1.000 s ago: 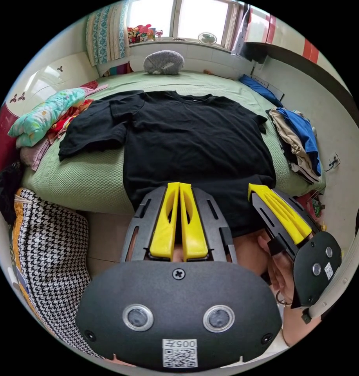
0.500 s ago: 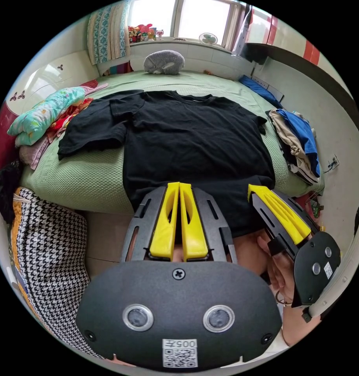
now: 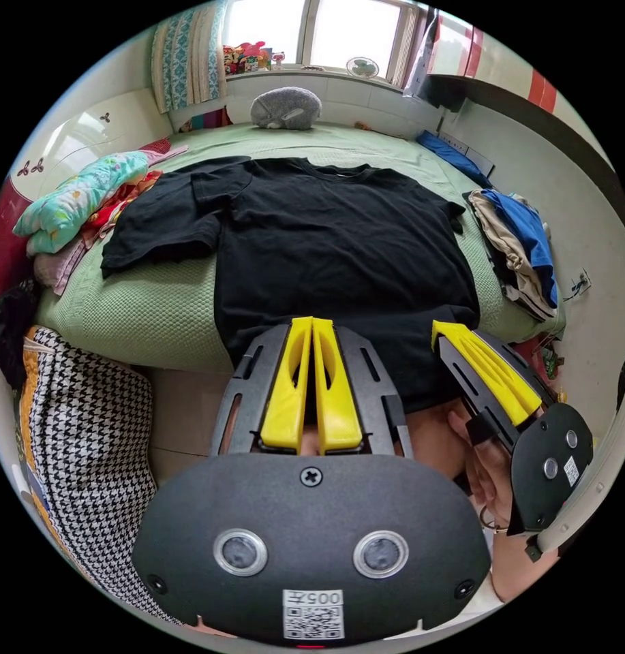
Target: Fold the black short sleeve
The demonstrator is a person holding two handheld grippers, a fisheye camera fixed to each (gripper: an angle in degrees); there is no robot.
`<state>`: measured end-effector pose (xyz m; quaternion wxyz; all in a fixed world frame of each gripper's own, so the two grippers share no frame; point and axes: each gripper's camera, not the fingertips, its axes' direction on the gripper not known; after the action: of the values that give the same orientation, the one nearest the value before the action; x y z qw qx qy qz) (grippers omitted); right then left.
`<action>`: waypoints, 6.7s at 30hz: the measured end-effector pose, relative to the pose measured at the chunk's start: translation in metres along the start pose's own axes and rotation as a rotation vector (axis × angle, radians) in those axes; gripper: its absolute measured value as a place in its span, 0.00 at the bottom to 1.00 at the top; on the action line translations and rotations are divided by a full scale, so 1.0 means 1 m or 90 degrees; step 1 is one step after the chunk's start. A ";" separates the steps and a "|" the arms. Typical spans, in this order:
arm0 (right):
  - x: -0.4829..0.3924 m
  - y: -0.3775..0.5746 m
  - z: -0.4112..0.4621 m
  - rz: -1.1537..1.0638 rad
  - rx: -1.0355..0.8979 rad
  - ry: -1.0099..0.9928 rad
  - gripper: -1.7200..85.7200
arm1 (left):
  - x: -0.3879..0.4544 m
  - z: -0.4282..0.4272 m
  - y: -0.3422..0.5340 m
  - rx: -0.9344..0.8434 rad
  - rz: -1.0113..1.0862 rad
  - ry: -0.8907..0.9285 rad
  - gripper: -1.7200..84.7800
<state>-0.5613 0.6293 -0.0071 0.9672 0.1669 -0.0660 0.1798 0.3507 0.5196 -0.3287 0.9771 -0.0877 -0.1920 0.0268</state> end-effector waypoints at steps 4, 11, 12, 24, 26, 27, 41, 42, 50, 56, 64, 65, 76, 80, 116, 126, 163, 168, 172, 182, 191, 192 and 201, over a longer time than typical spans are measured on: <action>0.000 -0.001 0.000 0.000 0.000 -0.002 0.00 | 0.000 0.000 0.000 -0.001 0.000 0.000 0.01; 0.001 -0.002 0.001 0.002 -0.001 -0.006 0.00 | 0.000 0.001 -0.001 -0.001 0.002 -0.002 0.01; 0.001 -0.002 0.002 0.003 -0.001 -0.007 0.00 | 0.000 0.001 -0.001 -0.001 0.001 -0.001 0.01; -0.002 -0.007 0.005 0.005 0.000 -0.008 0.01 | -0.004 0.000 -0.004 -0.001 0.001 0.000 0.01; -0.003 -0.008 0.005 0.007 0.001 -0.010 0.01 | -0.005 0.000 -0.004 -0.001 0.001 -0.001 0.01; -0.003 -0.008 0.006 0.008 0.001 -0.012 0.01 | -0.005 0.000 -0.005 -0.001 0.002 -0.002 0.01; -0.007 -0.021 0.013 0.012 0.000 -0.033 0.00 | -0.013 -0.003 -0.010 0.003 0.013 -0.039 0.01; -0.009 -0.023 0.014 0.011 0.000 -0.029 0.00 | -0.015 -0.003 -0.011 0.002 0.012 -0.037 0.01; -0.018 -0.034 0.020 0.008 -0.001 -0.019 0.00 | -0.037 -0.005 -0.019 0.000 0.004 -0.009 0.01; -0.028 -0.045 0.026 0.000 -0.002 -0.007 0.00 | -0.051 -0.008 -0.025 0.000 0.011 -0.020 0.01; -0.043 -0.065 0.036 -0.015 -0.014 0.019 0.00 | -0.086 -0.013 -0.039 -0.011 0.002 0.010 0.01; -0.044 -0.067 0.036 -0.016 -0.015 0.021 0.00 | -0.089 -0.013 -0.041 -0.017 0.001 0.016 0.01; -0.062 -0.119 0.047 -0.020 0.002 0.107 0.00 | -0.218 -0.041 -0.065 0.065 -0.060 0.079 0.02; -0.067 -0.145 0.043 -0.010 0.041 0.076 0.00 | -0.273 -0.038 -0.076 0.096 -0.103 0.098 0.02; -0.267 -0.605 0.240 -0.243 -0.106 -0.197 0.09 | -0.403 0.099 -0.278 0.061 -0.118 0.088 0.11; -0.205 -0.668 0.233 -0.167 -0.096 -0.258 0.00 | -0.406 0.101 -0.291 0.072 -0.113 0.082 0.03; 0.068 -0.691 0.226 -0.049 -0.053 -0.338 0.01 | -0.262 0.207 -0.315 0.026 -0.013 0.054 0.09; 0.047 -0.732 0.271 -0.049 -0.153 -0.291 0.01 | -0.249 0.235 -0.316 0.004 0.003 0.028 0.08; 0.063 -0.741 0.286 0.011 -0.148 -0.279 0.01 | -0.243 0.257 -0.313 -0.005 0.013 0.005 0.06; 0.181 -0.673 0.227 0.070 -0.099 -0.525 0.01 | -0.230 0.257 -0.294 0.011 -0.034 0.020 0.02; 0.285 -0.539 0.155 0.022 -0.081 -0.321 0.01 | -0.162 0.254 -0.261 -0.012 0.016 0.048 0.01; 0.295 -0.523 0.145 0.019 -0.078 -0.297 0.01 | -0.148 0.254 -0.258 -0.012 0.030 0.055 0.01; 0.325 -0.447 0.113 -0.048 -0.146 -0.165 0.01 | -0.029 0.264 -0.253 -0.025 0.154 0.090 0.01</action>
<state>-0.1029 0.3025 0.0263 0.9693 0.0794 -0.2040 0.1120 0.2288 0.3108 -0.0531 0.9760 -0.1306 -0.1112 0.1341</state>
